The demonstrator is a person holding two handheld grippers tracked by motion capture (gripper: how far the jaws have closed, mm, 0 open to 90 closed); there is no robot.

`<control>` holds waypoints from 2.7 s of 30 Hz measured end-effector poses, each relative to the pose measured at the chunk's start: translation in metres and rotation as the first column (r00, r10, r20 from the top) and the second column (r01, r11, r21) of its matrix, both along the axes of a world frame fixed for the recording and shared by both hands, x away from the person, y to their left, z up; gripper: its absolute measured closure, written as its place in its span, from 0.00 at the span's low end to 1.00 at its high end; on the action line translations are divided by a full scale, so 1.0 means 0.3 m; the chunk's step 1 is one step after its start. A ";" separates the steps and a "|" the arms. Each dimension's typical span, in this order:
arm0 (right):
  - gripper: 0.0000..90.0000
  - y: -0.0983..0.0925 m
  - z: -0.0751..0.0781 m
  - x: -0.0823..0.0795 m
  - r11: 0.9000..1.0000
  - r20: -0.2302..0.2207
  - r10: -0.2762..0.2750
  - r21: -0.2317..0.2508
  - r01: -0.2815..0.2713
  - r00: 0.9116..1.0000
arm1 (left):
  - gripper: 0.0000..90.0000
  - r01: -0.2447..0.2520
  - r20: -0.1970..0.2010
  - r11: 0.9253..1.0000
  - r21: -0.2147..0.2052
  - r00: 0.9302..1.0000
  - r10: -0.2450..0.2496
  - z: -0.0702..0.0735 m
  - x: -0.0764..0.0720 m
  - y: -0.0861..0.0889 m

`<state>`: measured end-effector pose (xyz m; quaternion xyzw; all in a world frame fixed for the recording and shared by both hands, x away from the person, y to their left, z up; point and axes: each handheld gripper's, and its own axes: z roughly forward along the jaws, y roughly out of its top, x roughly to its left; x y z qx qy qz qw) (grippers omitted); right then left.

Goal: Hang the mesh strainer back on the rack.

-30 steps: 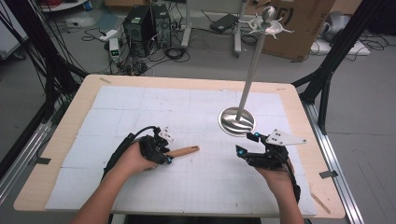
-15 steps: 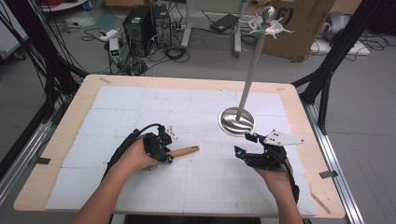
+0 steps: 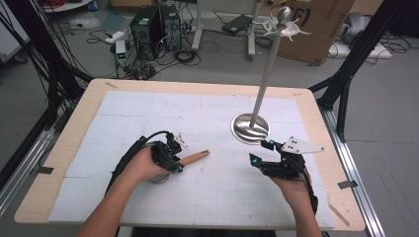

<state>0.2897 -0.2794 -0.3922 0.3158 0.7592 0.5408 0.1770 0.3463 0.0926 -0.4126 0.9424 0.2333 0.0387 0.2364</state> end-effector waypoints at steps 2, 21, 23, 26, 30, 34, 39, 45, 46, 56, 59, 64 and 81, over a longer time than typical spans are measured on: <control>0.34 -0.001 0.000 0.000 1.000 0.001 0.000 0.000 0.000 1.000 | 0.76 0.005 0.017 1.000 -0.022 1.000 -0.005 0.014 -0.005 0.001; 0.34 0.007 -0.001 0.001 1.000 0.000 0.004 -0.004 -0.004 1.000 | 0.76 -0.002 0.107 0.934 -0.357 0.993 0.043 0.164 0.012 0.057; 0.34 0.010 -0.002 0.002 1.000 -0.001 0.008 -0.004 -0.008 1.000 | 0.76 0.004 0.115 0.921 -0.388 0.992 0.044 0.184 0.017 0.055; 0.34 0.010 -0.002 0.002 1.000 0.000 0.007 -0.004 -0.007 1.000 | 0.76 0.031 0.129 0.901 -0.432 0.991 0.028 0.209 0.024 0.045; 0.34 0.012 -0.002 0.000 1.000 -0.001 0.011 -0.005 -0.011 1.000 | 0.76 0.088 0.128 0.857 -0.507 0.991 -0.026 0.240 0.041 0.029; 0.34 0.013 -0.002 0.001 1.000 0.001 0.013 -0.005 -0.013 1.000 | 0.76 0.110 0.154 0.855 -0.507 0.987 -0.036 0.287 0.055 0.006; 0.34 0.013 -0.001 0.000 1.000 0.000 0.013 -0.003 -0.013 1.000 | 0.76 0.135 0.177 0.846 -0.516 0.983 -0.049 0.355 0.076 -0.021; 0.34 0.014 -0.002 0.000 1.000 0.000 0.015 -0.005 -0.015 1.000 | 0.76 0.185 0.223 0.836 -0.517 0.972 -0.078 0.441 0.096 -0.051; 0.34 0.014 -0.002 0.000 1.000 0.002 0.015 -0.003 -0.015 1.000 | 0.76 0.190 0.230 0.835 -0.517 0.970 -0.078 0.457 0.099 -0.054; 0.34 0.016 0.000 -0.002 1.000 0.001 0.019 -0.001 -0.019 1.000 | 0.76 0.189 0.259 0.796 -0.575 0.965 -0.042 0.596 0.130 -0.068; 0.34 0.016 0.001 -0.003 1.000 0.005 0.021 0.000 -0.021 1.000 | 0.76 0.185 0.275 0.795 -0.578 0.961 -0.024 0.623 0.146 -0.074; 0.34 0.015 0.001 -0.003 1.000 0.000 0.017 0.000 -0.017 1.000 | 0.76 0.181 0.301 0.798 -0.575 0.954 0.001 0.663 0.157 -0.086; 0.34 0.016 0.000 -0.001 1.000 -0.001 0.022 0.003 -0.022 1.000 | 0.76 0.202 0.345 0.783 -0.588 0.938 0.017 0.740 0.178 -0.142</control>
